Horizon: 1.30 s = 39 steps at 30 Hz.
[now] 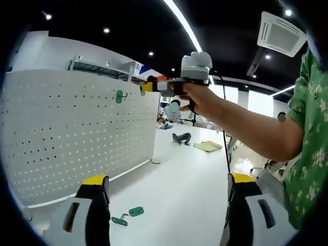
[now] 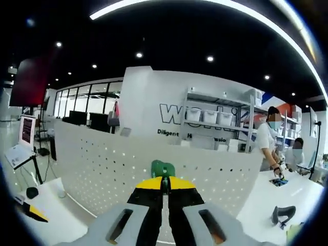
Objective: Insert the hook assembly into the mounting plate slot until the hook locks in place.
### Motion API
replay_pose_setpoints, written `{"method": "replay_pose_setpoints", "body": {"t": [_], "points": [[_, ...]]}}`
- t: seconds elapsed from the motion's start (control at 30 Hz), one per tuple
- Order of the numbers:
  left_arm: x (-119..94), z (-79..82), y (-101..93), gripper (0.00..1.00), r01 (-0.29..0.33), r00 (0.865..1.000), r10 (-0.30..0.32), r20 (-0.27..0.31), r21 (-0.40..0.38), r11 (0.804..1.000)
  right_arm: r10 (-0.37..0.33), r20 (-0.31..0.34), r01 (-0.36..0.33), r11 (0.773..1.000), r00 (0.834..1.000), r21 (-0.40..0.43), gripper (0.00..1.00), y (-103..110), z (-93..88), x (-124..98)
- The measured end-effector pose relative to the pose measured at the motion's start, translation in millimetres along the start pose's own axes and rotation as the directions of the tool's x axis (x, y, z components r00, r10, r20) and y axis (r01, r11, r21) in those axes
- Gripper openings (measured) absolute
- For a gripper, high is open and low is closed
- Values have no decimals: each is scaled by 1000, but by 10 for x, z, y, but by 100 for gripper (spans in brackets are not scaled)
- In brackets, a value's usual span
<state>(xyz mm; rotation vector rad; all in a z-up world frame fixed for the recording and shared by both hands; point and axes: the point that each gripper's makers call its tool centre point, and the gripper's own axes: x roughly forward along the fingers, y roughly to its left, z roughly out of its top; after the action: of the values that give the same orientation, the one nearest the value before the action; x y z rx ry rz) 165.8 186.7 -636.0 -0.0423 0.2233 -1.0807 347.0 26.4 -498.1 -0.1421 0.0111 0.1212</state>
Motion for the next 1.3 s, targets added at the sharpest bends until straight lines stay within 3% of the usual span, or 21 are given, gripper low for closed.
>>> {"method": "replay_pose_setpoints", "body": {"t": [0.57, 1.3], "points": [[-4, 42, 76, 97, -12, 1000, 12, 10, -9, 1000, -38, -3, 38, 998, 999, 53, 1, -262, -113, 308], [-11, 28, 120, 96, -21, 1000, 21, 1, -10, 1000, -47, 5, 47, 995, 999, 88, 1, -279, -201, 527]]}}
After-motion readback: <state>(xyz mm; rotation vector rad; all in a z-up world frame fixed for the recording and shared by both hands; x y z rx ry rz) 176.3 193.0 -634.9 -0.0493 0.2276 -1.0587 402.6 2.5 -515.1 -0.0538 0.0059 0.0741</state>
